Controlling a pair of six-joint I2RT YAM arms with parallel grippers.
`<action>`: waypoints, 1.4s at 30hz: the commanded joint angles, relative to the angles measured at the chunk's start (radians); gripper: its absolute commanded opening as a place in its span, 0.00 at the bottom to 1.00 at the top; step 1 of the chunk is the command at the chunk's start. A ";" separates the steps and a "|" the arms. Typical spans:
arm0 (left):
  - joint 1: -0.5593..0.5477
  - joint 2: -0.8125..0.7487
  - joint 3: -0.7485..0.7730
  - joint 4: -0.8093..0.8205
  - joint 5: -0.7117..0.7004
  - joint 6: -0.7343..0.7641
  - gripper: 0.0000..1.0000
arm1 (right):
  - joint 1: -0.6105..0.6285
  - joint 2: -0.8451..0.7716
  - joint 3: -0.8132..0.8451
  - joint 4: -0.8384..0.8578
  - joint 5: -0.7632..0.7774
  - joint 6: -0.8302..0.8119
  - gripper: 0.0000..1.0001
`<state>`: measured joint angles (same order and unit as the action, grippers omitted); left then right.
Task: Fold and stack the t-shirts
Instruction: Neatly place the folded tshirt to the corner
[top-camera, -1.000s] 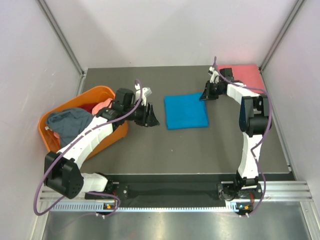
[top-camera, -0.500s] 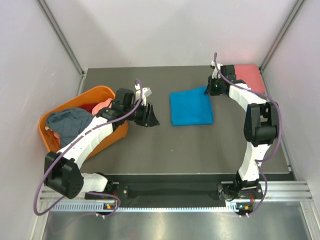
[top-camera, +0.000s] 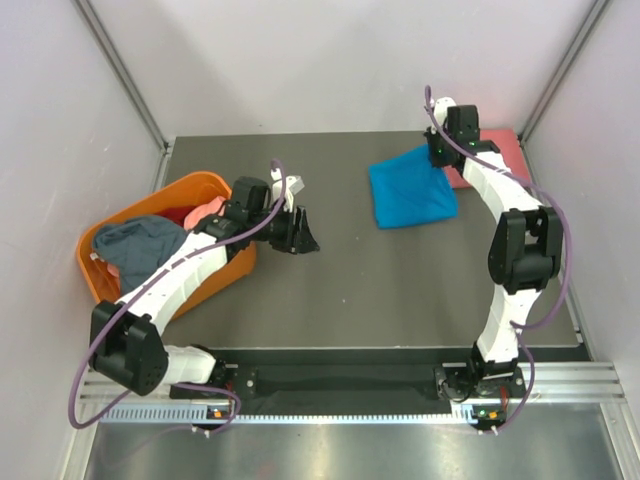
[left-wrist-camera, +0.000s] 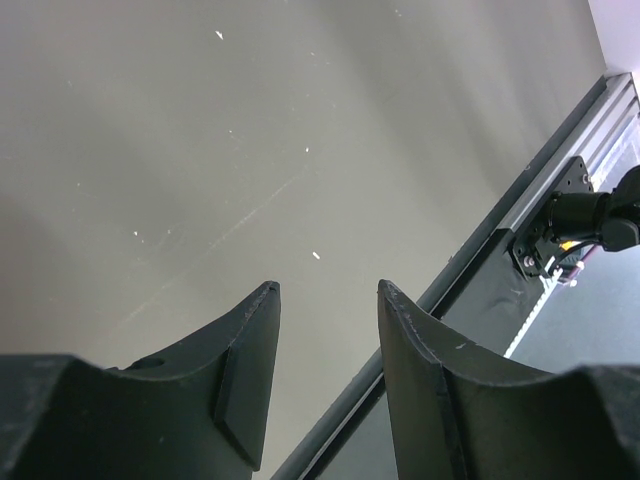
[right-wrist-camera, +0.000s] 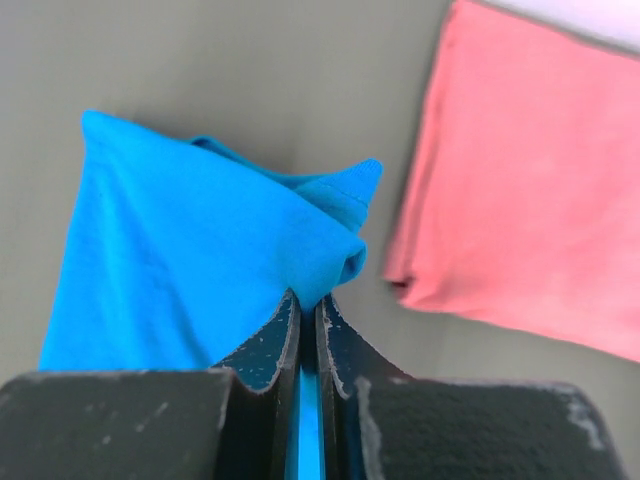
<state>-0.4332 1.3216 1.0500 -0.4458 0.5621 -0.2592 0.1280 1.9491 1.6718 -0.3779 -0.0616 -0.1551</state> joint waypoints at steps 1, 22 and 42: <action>-0.004 0.010 -0.004 0.047 0.021 0.014 0.49 | -0.002 -0.064 0.084 0.004 0.101 -0.093 0.00; -0.004 0.054 0.008 0.044 0.027 0.008 0.49 | -0.106 -0.090 0.215 -0.016 0.098 -0.267 0.00; -0.004 0.093 0.015 0.033 0.030 0.012 0.50 | -0.208 0.037 0.397 -0.012 0.040 -0.270 0.00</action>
<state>-0.4332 1.4097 1.0500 -0.4461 0.5720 -0.2592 -0.0639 1.9491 1.9911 -0.4564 -0.0017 -0.4110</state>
